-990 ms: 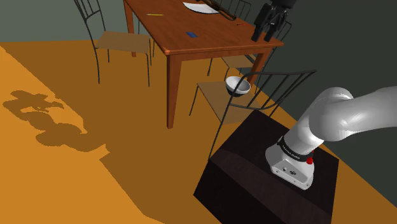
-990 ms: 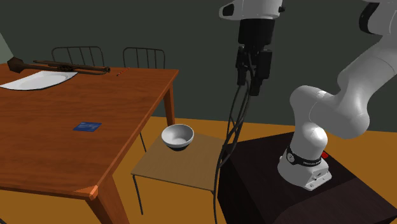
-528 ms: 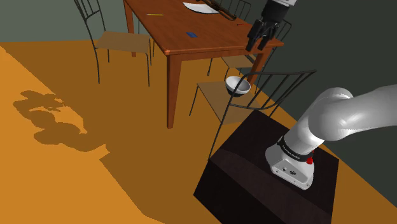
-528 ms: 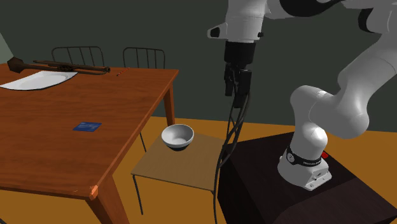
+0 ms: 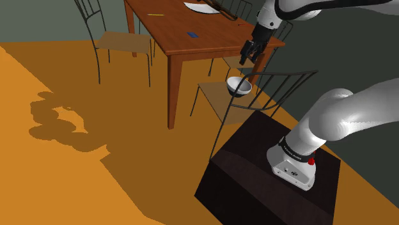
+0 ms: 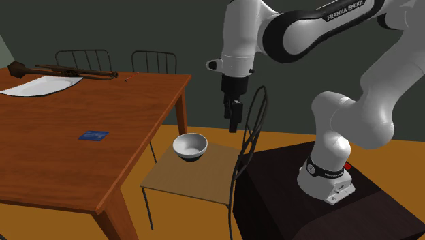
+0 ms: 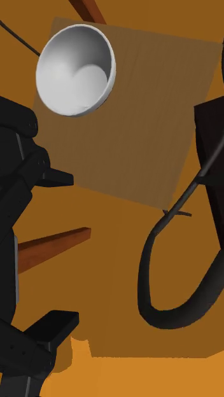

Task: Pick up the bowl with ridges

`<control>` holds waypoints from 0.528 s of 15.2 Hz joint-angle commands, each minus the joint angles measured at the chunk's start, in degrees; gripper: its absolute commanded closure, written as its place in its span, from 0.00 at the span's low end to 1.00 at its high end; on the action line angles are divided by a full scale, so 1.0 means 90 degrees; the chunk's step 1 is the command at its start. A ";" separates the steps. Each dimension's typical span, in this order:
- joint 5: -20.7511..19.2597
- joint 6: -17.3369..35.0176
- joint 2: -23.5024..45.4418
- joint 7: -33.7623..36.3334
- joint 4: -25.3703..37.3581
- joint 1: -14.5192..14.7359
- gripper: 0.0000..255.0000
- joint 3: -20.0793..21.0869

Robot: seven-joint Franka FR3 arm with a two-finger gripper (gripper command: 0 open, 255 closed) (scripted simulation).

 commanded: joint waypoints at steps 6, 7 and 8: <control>-0.0300 0.1524 0.1212 -0.0528 -0.0239 -0.0203 0.00 -0.0480; -0.0321 0.1737 0.1423 -0.0609 -0.0230 -0.0225 0.00 -0.0551; -0.0335 0.1947 0.1640 -0.0693 -0.0213 -0.0243 0.00 -0.0624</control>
